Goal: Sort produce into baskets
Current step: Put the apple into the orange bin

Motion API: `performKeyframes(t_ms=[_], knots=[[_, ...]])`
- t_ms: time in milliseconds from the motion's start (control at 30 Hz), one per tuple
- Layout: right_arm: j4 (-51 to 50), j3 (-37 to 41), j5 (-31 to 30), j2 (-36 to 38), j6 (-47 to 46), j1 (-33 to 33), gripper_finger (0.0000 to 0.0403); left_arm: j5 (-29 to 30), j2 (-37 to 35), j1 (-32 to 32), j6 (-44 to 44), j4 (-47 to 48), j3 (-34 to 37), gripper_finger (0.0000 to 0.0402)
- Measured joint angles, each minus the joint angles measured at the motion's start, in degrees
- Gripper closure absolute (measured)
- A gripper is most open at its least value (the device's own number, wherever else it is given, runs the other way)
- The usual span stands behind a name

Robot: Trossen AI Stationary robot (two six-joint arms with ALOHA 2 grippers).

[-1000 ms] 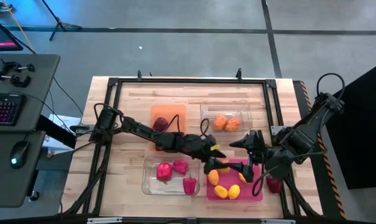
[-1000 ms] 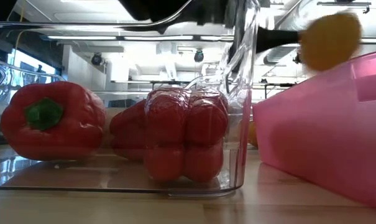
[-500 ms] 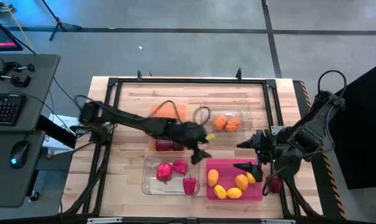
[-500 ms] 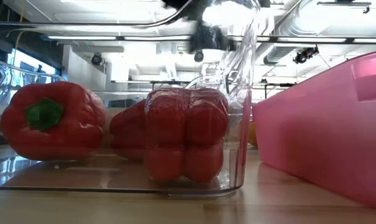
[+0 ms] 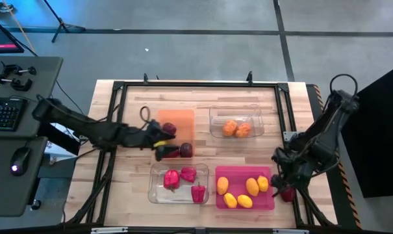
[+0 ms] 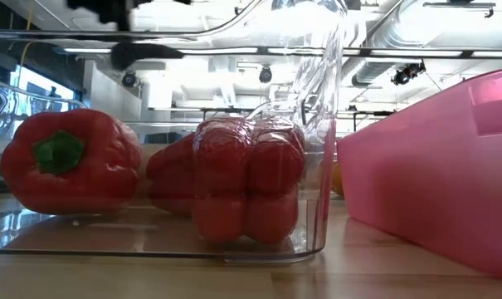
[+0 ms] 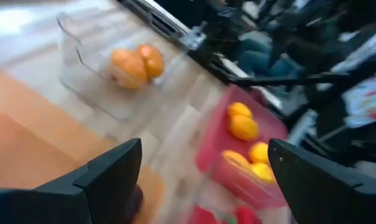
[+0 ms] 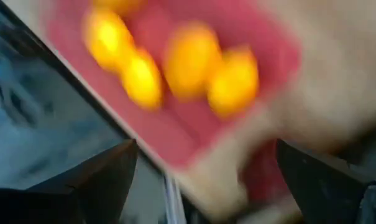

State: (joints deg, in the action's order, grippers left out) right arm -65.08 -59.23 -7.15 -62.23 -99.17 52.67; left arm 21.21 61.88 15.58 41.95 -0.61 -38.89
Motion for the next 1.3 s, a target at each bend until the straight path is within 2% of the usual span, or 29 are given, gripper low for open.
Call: performKeyframes(t_ms=[100, 167, 267, 433, 567, 767, 933, 1167, 1300], knots=[[4.5, 7.4, 12.8, 2.3, -6.7, 0.5, 0.0032, 1.0, -4.1, 3.2, 2.4, -5.1, 5.5, 0.0066], [5.3, 10.6, 17.2, 2.8, -11.8, 0.5, 0.0032, 3.0, -5.8, 4.8, 2.8, -8.9, 7.6, 0.0066], [6.3, 13.1, 20.2, 2.9, -18.1, 0.6, 0.0032, 6.8, -6.4, 6.4, 3.4, -11.5, 8.4, 0.0066], [6.7, 14.0, 21.5, 2.9, -13.0, 0.7, 0.0031, 10.0, -6.4, 6.9, 3.4, -14.0, 8.4, 0.0066], [6.7, 14.0, 20.3, 2.0, -15.5, 0.6, 0.0031, 10.1, -6.4, 6.9, 3.4, -13.9, 8.4, 0.0066], [10.2, 14.0, 20.9, -0.6, -4.9, 0.6, 0.0031, 9.8, -6.4, 6.9, 3.6, -13.9, 8.4, 0.0066], [10.1, 14.0, 24.3, -4.4, 5.9, 0.6, 0.0031, 9.7, -6.4, 6.9, 3.4, -13.8, 8.4, 0.0066], [8.8, 14.0, 25.1, -11.2, 19.6, 0.6, 0.0031, 9.6, -6.4, 6.9, 3.6, -13.2, 8.4, 0.0066], [8.7, 14.0, 26.3, -13.8, 22.2, 0.6, 0.0031, 9.5, -6.4, 6.9, 5.0, -12.3, 8.4, 0.0066]])
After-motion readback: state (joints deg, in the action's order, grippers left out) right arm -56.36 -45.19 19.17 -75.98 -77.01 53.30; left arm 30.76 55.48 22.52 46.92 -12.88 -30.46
